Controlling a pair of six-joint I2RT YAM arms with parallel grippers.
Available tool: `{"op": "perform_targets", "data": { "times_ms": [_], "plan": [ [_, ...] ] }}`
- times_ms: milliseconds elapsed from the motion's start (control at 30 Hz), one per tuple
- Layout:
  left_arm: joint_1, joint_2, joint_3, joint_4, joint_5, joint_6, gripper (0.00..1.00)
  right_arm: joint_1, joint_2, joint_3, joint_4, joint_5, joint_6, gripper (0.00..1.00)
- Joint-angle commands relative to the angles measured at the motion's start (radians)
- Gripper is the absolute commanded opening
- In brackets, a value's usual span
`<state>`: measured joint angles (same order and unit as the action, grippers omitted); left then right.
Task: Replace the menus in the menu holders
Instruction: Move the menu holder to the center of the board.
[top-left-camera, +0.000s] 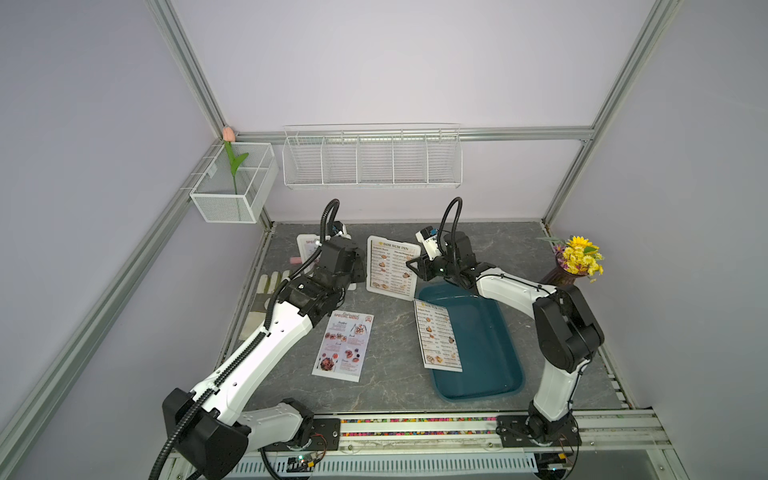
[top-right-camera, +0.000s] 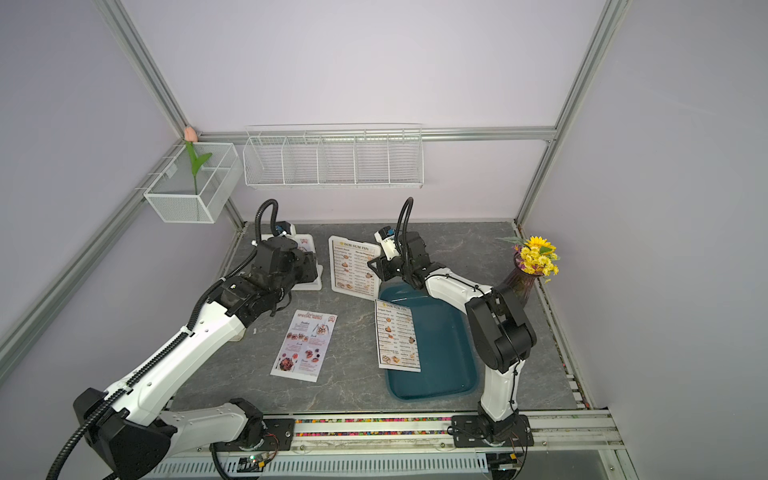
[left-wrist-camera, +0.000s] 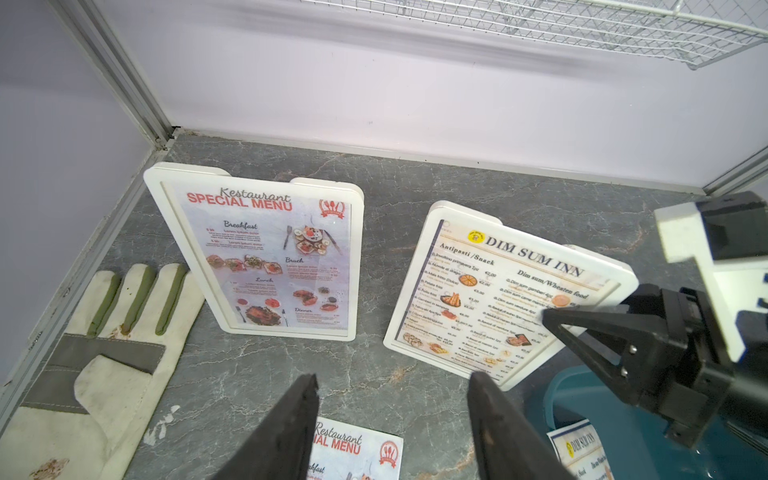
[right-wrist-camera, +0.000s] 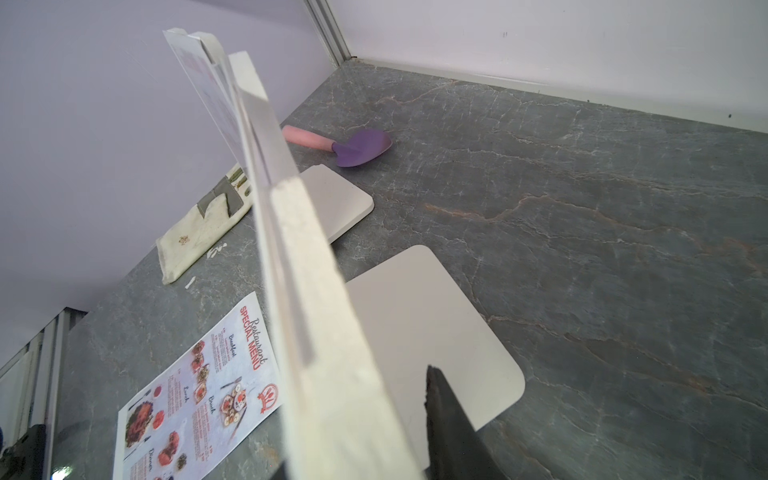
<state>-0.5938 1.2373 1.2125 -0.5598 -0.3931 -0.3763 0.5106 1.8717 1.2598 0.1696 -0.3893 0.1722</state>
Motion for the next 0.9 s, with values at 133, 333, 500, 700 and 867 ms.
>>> {"op": "perform_targets", "data": {
  "times_ms": [133, 333, 500, 700, 867],
  "plan": [
    [0.005, 0.071, 0.083, -0.009, -0.03, 0.014, 0.6, -0.084, 0.071, 0.073, 0.062, -0.09, -0.048, 0.25],
    [0.003, 0.125, 0.129, -0.002, -0.039, 0.03, 0.59, -0.149, 0.132, 0.152, 0.043, -0.163, -0.114, 0.24],
    [0.004, 0.165, 0.161, 0.0, -0.046, 0.042, 0.59, -0.202, 0.214, 0.262, -0.026, -0.188, -0.162, 0.24],
    [0.005, 0.202, 0.192, 0.001, -0.055, 0.051, 0.59, -0.258, 0.304, 0.381, -0.086, -0.206, -0.192, 0.28],
    [0.006, 0.223, 0.207, 0.001, -0.051, 0.051, 0.59, -0.295, 0.356, 0.46, -0.126, -0.192, -0.198, 0.48]
  ]
}}
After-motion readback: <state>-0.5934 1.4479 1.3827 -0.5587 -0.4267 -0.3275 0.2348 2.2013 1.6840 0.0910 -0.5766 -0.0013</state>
